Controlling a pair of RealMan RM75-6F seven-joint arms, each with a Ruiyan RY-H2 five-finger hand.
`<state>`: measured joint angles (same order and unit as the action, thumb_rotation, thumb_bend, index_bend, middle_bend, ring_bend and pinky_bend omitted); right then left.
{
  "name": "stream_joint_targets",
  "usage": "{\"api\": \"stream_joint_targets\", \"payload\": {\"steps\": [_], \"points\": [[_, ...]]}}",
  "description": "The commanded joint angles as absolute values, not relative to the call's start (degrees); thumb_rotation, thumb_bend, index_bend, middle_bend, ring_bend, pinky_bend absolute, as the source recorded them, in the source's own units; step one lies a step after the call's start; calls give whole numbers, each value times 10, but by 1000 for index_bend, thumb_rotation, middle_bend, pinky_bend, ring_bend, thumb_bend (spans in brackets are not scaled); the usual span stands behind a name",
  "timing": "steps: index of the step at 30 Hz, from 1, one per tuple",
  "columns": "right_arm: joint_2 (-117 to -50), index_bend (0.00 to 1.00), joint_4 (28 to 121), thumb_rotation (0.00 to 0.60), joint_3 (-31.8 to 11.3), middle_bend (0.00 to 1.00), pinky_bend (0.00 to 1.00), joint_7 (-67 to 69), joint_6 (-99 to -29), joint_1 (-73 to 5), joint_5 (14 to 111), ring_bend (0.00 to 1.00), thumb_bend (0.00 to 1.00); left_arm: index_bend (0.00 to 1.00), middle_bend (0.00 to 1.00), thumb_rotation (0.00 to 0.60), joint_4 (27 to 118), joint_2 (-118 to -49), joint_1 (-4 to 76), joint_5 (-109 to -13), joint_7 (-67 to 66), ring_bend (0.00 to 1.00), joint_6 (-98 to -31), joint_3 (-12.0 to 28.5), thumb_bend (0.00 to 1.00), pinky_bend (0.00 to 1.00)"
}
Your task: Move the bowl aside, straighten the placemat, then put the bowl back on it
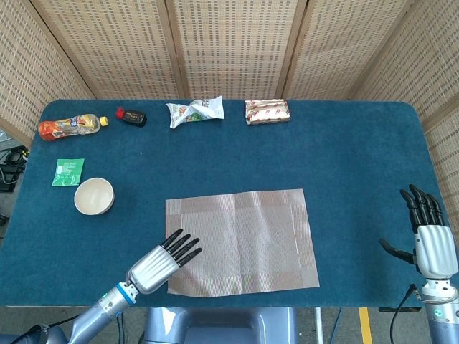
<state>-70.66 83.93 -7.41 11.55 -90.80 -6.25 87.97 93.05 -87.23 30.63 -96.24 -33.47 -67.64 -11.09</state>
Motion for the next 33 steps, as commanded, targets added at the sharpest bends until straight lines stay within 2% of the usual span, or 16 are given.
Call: {"api": "stream_joint_targets", "payload": {"steps": [1,7,14,20,33], "points": [[-706,35,841,600,-73,0,0,113,-911,-62,883,0,134,79,0,600,944,-842,288,-990,-314,0,-716,-122,228,0],[-707,35,846,600,-69,0,0,105,-914,-60,890,0,134,92,0,600,931,-790,251,-1000,-268,0,-801,-111,229,0],[-710,35,851,600,-63,0,0,92,-918,-60,901,0,135,120,0,600,872,-746,218,-930,-204,0,-836,-66,229,0],[-713,35,851,600,-58,0,0,83,-916,-60,907,0,134,228,0,600,765,-757,200,-860,-141,0,-818,-30,229,0],[-723,35,847,600,-53,0,0,64,-910,-63,911,0,135,345,0,600,557,-830,193,-803,-20,0,-732,-5,237,0]]}}
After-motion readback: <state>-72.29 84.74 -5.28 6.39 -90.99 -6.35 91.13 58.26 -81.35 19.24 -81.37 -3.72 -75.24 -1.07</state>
